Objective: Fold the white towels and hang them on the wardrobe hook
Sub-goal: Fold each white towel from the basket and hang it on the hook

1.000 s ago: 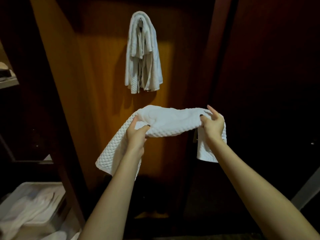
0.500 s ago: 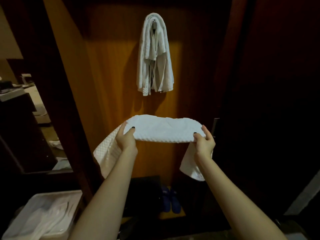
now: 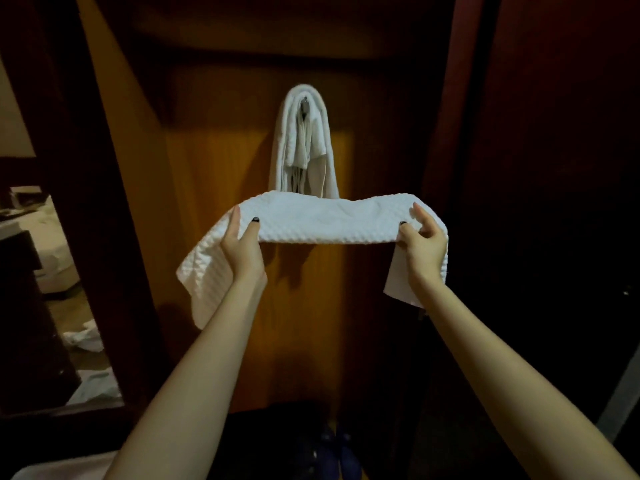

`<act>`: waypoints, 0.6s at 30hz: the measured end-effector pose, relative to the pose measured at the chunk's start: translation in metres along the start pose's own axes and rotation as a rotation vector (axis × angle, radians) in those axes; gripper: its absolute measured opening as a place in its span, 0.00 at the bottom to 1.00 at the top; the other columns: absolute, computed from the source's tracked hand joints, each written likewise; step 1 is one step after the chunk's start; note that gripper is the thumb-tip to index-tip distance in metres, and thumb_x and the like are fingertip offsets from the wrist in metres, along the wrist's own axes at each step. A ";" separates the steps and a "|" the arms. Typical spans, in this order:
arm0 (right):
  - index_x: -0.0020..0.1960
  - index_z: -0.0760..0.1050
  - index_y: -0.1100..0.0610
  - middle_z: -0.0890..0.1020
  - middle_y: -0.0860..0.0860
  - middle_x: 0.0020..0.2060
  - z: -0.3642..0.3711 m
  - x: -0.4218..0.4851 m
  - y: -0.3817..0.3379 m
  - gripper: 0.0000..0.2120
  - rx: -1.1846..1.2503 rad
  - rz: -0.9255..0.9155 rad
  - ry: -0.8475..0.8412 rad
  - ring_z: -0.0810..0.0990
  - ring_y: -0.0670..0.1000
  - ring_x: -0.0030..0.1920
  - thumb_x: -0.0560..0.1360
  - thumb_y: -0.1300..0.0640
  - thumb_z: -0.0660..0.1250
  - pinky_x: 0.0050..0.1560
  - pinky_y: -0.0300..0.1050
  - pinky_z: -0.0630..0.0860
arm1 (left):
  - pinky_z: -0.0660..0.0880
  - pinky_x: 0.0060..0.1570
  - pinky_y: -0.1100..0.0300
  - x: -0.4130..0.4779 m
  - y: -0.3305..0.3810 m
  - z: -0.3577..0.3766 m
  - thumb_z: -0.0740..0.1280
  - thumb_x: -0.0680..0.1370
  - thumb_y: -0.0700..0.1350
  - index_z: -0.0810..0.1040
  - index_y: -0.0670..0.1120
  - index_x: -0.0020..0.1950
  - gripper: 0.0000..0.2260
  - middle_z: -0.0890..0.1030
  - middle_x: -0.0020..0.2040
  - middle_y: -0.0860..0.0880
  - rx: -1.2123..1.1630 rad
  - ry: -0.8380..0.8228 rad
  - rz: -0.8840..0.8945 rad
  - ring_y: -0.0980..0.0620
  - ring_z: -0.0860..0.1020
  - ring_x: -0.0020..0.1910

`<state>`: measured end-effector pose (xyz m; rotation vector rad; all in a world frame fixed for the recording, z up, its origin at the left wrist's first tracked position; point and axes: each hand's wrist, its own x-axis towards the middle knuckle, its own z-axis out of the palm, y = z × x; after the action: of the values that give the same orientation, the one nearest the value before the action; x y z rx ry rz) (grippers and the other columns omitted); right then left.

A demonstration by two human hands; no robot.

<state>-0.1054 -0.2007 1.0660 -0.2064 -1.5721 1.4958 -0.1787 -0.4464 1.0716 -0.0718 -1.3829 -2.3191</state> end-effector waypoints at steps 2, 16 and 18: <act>0.68 0.74 0.53 0.79 0.48 0.35 0.009 0.021 -0.022 0.23 0.010 -0.068 -0.007 0.76 0.43 0.35 0.73 0.61 0.65 0.43 0.41 0.80 | 0.67 0.67 0.60 0.021 0.022 0.012 0.65 0.77 0.37 0.68 0.47 0.73 0.24 0.69 0.72 0.49 0.035 -0.067 0.117 0.53 0.68 0.70; 0.64 0.78 0.57 0.82 0.48 0.57 0.109 0.176 -0.125 0.17 -0.031 -0.444 -0.034 0.77 0.36 0.54 0.75 0.59 0.67 0.53 0.24 0.71 | 0.68 0.67 0.55 0.182 0.122 0.091 0.64 0.80 0.44 0.68 0.48 0.72 0.20 0.70 0.71 0.47 0.300 -0.270 0.537 0.49 0.68 0.70; 0.64 0.78 0.57 0.82 0.48 0.58 0.126 0.200 -0.129 0.18 -0.037 -0.486 -0.034 0.77 0.39 0.57 0.75 0.58 0.67 0.55 0.24 0.71 | 0.68 0.67 0.56 0.207 0.125 0.106 0.63 0.80 0.45 0.68 0.46 0.72 0.19 0.70 0.71 0.46 0.330 -0.275 0.565 0.49 0.68 0.70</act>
<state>-0.2454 -0.1866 1.2949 0.1727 -1.5396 1.0946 -0.3348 -0.4774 1.2817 -0.6148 -1.6031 -1.6417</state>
